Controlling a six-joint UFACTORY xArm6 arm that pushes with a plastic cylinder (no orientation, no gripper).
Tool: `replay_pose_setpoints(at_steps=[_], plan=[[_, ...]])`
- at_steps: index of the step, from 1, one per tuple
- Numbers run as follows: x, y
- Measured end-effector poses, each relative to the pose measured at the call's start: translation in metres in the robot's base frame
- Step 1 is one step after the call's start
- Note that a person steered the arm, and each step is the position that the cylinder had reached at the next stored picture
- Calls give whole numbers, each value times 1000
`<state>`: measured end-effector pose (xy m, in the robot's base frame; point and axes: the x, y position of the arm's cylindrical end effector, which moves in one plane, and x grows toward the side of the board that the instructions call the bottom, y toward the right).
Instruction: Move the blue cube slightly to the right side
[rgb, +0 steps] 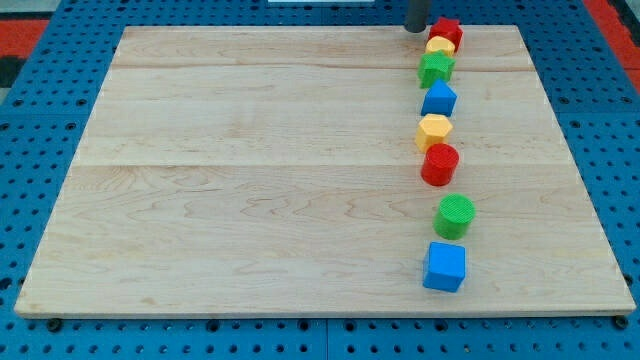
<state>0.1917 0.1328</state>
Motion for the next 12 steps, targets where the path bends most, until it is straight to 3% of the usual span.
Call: replay_pose_setpoints(at_steps=[4, 6, 7, 8, 9, 10, 11, 12], plan=[[62, -178], [64, -200], [113, -289], [167, -225], [250, -159], [312, -135], [358, -120], [367, -81]])
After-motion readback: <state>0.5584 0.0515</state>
